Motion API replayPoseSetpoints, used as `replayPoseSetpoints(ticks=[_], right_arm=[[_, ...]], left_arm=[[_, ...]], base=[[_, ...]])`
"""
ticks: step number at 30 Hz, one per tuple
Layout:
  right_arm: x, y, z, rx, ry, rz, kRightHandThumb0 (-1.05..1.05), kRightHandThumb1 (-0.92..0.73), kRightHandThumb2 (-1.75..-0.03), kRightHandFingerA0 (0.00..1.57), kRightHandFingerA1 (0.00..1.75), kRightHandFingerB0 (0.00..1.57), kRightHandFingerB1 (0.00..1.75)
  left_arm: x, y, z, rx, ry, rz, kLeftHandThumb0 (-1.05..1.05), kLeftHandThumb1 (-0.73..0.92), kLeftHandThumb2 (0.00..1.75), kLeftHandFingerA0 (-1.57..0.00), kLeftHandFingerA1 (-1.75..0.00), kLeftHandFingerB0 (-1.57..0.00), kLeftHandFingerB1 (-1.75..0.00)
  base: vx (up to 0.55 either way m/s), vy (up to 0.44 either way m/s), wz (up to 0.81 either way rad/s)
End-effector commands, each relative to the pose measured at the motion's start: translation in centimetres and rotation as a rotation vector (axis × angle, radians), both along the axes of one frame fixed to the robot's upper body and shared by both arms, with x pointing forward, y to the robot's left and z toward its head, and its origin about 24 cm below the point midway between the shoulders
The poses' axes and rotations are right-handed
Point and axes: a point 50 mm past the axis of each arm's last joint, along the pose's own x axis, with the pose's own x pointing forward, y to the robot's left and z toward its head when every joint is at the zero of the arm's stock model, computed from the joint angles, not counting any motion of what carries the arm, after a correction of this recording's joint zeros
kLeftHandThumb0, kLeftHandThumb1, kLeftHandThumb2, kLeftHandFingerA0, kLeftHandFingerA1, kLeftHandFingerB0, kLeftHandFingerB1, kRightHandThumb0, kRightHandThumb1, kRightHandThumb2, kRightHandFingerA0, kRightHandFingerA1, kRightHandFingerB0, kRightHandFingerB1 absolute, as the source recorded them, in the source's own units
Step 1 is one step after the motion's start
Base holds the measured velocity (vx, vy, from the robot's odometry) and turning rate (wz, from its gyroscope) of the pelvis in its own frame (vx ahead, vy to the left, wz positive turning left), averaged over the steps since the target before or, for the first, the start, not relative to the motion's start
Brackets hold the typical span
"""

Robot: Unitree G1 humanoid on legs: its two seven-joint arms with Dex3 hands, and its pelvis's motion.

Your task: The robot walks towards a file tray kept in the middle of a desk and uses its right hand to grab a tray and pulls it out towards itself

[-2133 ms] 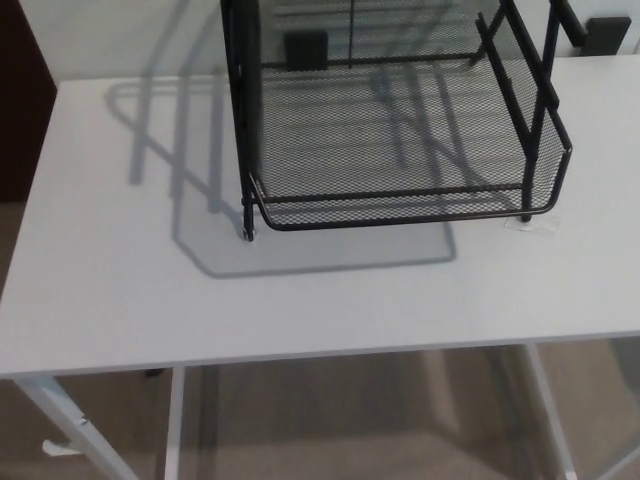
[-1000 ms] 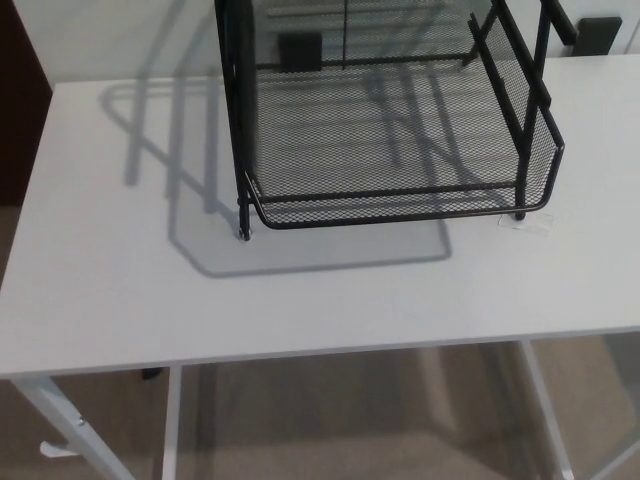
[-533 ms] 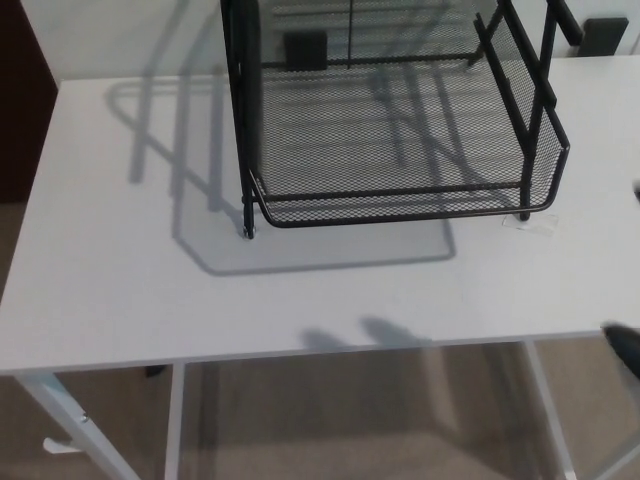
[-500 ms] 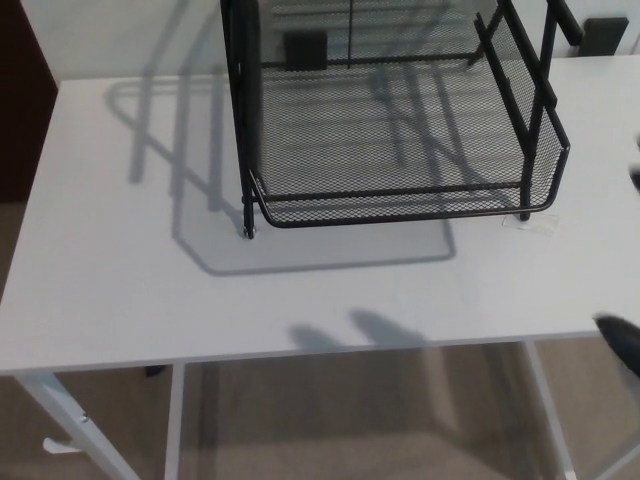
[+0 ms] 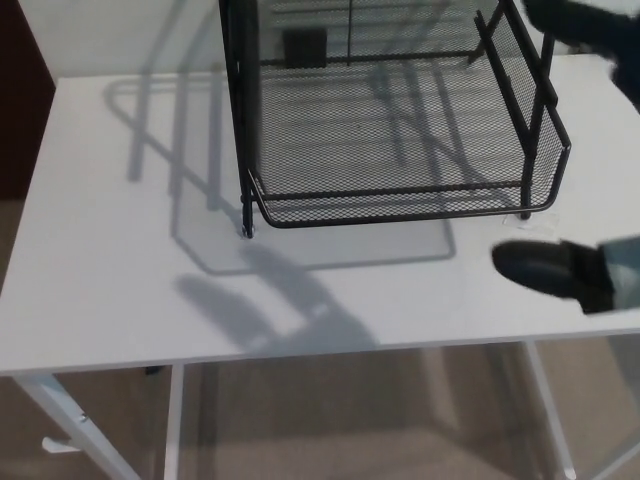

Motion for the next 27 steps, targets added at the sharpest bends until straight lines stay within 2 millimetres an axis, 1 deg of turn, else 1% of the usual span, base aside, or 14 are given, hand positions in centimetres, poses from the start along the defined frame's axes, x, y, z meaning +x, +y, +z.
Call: replayPoseSetpoints(ticks=[1,4,5,6,7,8,13,17,19,20,21,23,24,27], right_arm=[[6.8,5.0,0.1,-0.870,-0.041,-0.493,-0.58,-0.33,-0.81,0.00,0.25,0.03,0.37],[7.2,5.6,-1.4,-0.882,-0.026,-0.526,-0.59,-0.32,-0.78,0.00,0.22,0.00,0.25],[7.3,5.7,-1.8,-0.877,-0.017,-0.527,-0.74,-0.37,-0.58,0.00,0.19,0.03,0.30],[7.4,5.9,-2.3,-0.878,-0.005,-0.525,-0.56,-0.35,-0.78,0.00,0.18,0.04,0.21],[7.5,6.0,-2.7,-0.875,0.003,-0.523,-0.55,-0.32,-0.76,0.00,0.21,0.00,0.21],[7.6,6.0,-3.2,-0.874,0.017,-0.517,-0.59,-0.39,-0.78,0.00,0.14,0.08,0.11],[7.8,6.3,-5.1,-0.880,0.079,-0.523,-0.60,-0.39,-0.76,0.00,0.09,0.00,0.08],[7.6,6.5,-6.9,-0.913,0.121,-0.544,-0.46,-0.28,-0.75,0.00,0.20,0.00,0.23],[7.6,6.5,-7.3,-0.920,0.126,-0.547,-0.49,-0.34,-0.76,0.00,0.15,0.02,0.22],[7.5,6.5,-7.9,-0.929,0.136,-0.547,-0.58,-0.27,-0.66,0.00,0.06,0.05,0.21],[7.5,6.5,-8.1,-0.935,0.145,-0.546,-0.56,-0.35,-0.75,0.00,0.14,0.04,0.17],[7.5,6.6,-8.7,-0.970,0.161,-0.561,-0.60,-0.38,-0.74,0.00,0.12,0.00,0.14],[7.5,6.6,-8.9,-0.987,0.161,-0.570,-0.65,-0.43,-0.76,0.00,0.06,0.08,0.09],[7.5,6.7,-9.2,-1.011,0.159,-0.582,-0.70,-0.42,-0.77,0.00,0.10,0.04,0.13]], left_arm=[[1.4,0.7,1.8,0.082,-0.115,-0.239,-0.28,0.55,0.57,-0.50,-0.41,-0.38,-0.35],[1.7,0.5,2.0,0.055,-0.105,-0.208,-0.27,0.55,0.56,-0.49,-0.40,-0.38,-0.34],[1.7,0.4,2.1,0.053,-0.106,-0.210,-0.27,0.54,0.56,-0.49,-0.40,-0.37,-0.34],[1.8,0.4,2.2,0.056,-0.107,-0.208,-0.25,0.54,0.56,-0.50,-0.40,-0.38,-0.34],[1.9,0.4,2.3,0.058,-0.110,-0.210,-0.26,0.54,0.56,-0.51,-0.40,-0.38,-0.34],[2.1,0.4,2.3,0.057,-0.117,-0.219,-0.26,0.55,0.56,-0.50,-0.41,-0.37,-0.34],[2.3,0.4,2.3,0.071,-0.116,-0.230,-0.26,0.54,0.56,-0.48,-0.41,-0.37,-0.34],[2.5,0.4,2.6,0.058,-0.122,-0.216,-0.25,0.54,0.56,-0.48,-0.41,-0.37,-0.34],[2.5,0.4,2.5,0.057,-0.122,-0.216,-0.26,0.53,0.56,-0.50,-0.41,-0.38,-0.34],[2.6,0.5,2.4,0.057,-0.121,-0.214,-0.26,0.53,0.56,-0.49,-0.41,-0.37,-0.34],[2.8,0.6,2.4,0.058,-0.123,-0.216,-0.27,0.52,0.56,-0.49,-0.41,-0.37,-0.34],[2.9,0.4,2.6,0.068,-0.131,-0.231,-0.24,0.53,0.55,-0.48,-0.41,-0.38,-0.35],[3.0,0.3,2.7,0.071,-0.139,-0.241,-0.25,0.53,0.56,-0.49,-0.42,-0.39,-0.35],[3.1,0.3,2.8,0.083,-0.137,-0.262,-0.27,0.53,0.56,-0.48,-0.40,-0.38,-0.34]], base=[[0.00,0.000,0.00],[0.00,0.000,0.00],[0.00,0.000,0.00],[0.00,0.000,0.00],[0.00,0.000,0.00],[0.00,0.000,0.00],[0.00,0.000,0.00],[0.00,0.000,0.00],[0.00,0.000,0.00],[0.00,0.000,0.00],[0.00,0.000,0.00],[0.00,0.000,0.00],[0.00,0.000,0.00],[0.00,0.000,0.00]])
